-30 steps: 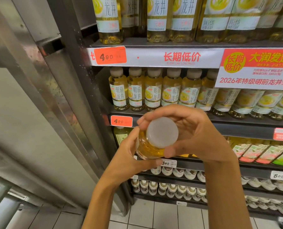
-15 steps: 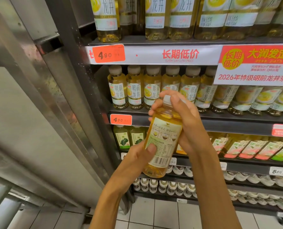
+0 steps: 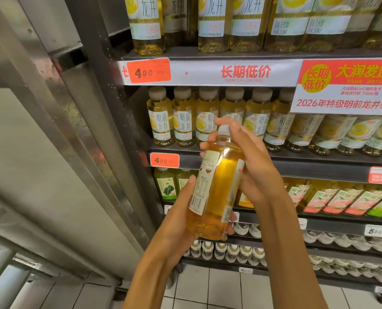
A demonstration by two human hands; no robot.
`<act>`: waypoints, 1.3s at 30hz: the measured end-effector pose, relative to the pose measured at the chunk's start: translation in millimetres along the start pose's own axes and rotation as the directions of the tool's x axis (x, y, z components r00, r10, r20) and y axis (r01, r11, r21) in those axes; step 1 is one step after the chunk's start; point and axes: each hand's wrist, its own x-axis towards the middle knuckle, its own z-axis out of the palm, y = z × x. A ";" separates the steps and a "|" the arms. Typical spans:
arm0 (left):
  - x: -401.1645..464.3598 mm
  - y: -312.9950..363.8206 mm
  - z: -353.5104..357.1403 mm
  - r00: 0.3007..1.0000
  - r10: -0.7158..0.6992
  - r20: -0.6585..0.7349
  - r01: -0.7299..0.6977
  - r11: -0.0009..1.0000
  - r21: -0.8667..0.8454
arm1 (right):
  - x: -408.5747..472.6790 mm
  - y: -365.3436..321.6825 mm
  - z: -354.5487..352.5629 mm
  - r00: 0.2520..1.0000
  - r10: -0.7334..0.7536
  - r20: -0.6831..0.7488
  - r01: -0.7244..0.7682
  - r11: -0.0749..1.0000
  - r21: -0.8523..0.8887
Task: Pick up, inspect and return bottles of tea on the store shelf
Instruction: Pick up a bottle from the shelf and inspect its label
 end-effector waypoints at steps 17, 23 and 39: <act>14.4 -9.7 6.9 0.995 -0.050 -0.086 0.044 0.996 -0.076 | 3.7 2.5 0.8 0.998 -0.065 -0.010 0.064 0.991 -0.117; 15.5 -13.8 10.4 0.957 0.003 -0.290 0.022 0.996 0.084 | -0.1 2.2 0.1 0.994 -0.111 -0.023 0.098 0.941 -0.325; 7.8 -22.4 -0.1 0.979 -0.107 -0.175 0.086 0.989 -0.124 | -8.0 21.8 4.0 0.999 0.031 -0.035 -0.036 0.989 -0.147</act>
